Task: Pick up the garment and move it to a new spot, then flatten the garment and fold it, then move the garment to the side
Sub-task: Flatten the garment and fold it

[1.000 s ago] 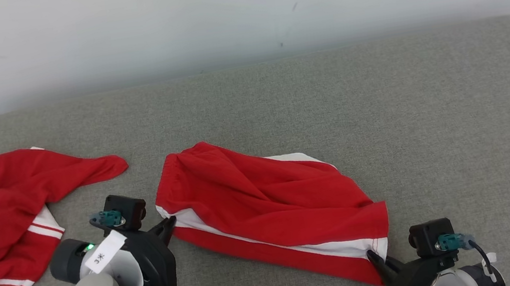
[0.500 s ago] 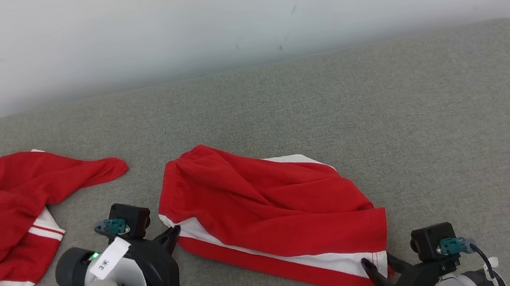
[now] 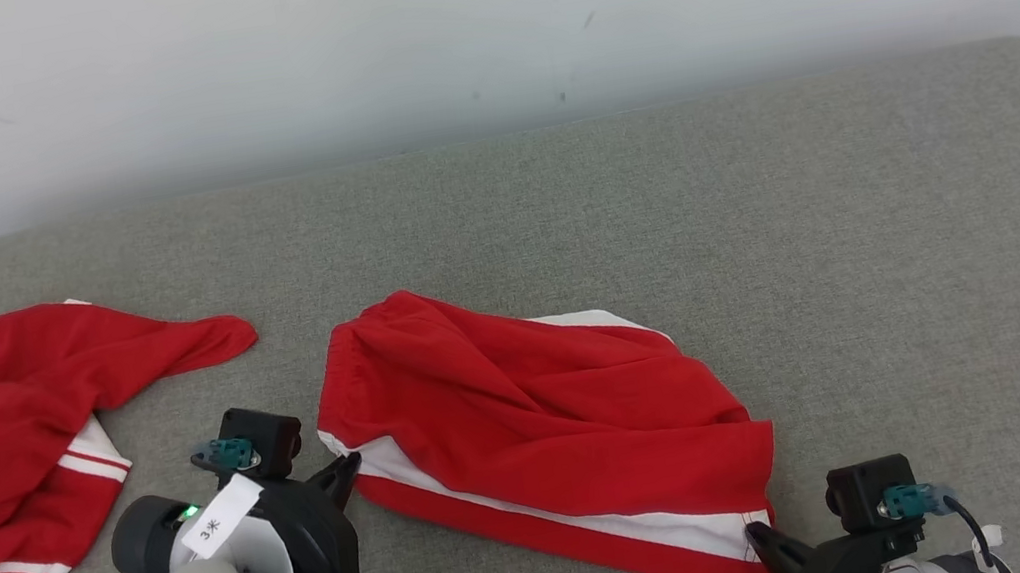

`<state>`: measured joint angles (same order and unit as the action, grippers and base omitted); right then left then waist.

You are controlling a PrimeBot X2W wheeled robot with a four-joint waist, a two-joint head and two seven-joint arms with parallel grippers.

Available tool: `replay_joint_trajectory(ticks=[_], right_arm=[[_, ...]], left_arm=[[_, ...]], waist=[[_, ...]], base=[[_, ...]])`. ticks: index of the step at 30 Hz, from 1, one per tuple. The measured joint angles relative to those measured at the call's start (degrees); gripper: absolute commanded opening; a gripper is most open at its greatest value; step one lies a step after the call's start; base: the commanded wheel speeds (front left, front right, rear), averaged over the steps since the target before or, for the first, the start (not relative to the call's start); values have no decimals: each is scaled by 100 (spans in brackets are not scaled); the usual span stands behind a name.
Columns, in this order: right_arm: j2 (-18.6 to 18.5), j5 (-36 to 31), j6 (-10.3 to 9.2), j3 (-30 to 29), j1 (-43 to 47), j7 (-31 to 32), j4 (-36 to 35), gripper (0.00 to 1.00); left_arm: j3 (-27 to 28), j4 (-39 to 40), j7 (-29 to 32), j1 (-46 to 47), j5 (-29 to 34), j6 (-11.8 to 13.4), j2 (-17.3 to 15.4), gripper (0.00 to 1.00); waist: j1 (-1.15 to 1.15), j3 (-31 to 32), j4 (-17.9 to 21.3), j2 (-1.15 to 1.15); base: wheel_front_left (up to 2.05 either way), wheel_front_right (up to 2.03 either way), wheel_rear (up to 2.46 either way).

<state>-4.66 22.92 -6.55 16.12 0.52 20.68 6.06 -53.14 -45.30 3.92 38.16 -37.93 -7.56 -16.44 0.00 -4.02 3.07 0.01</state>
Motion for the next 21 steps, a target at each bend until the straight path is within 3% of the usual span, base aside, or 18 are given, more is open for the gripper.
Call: replay_joint_trajectory(ticks=[4,6,12,13,15,21], right_arm=[[0,0,-2,-74,48,8,-42,0],[-3,0,-8,-116,51,46,-43,100],[-5,0,-22,-135,203,155,-56,100],[-4,0,-26,-136,229,158,-57,95],[0,0,-26,-131,255,183,-57,68],[7,-31,-26,-109,244,209,-114,78]], left_arm=[[-71,-41,-51,9,-53,0,-2,0],[-111,-55,-53,19,-59,0,-1,0],[-186,-92,-99,107,-235,0,-1,0],[-200,-107,-100,107,-240,0,-1,0],[-240,-136,-101,107,-249,0,-3,0],[-324,-175,-152,111,-308,0,-3,0]], waist=[[0,10,0,0],[0,16,1,0],[0,21,1,0],[0,21,2,0],[0,18,3,0],[0,12,5,0]], base=[[0,0,0],[0,0,0],[0,0,0],[0,0,0],[0,0,0],[0,0,0]])
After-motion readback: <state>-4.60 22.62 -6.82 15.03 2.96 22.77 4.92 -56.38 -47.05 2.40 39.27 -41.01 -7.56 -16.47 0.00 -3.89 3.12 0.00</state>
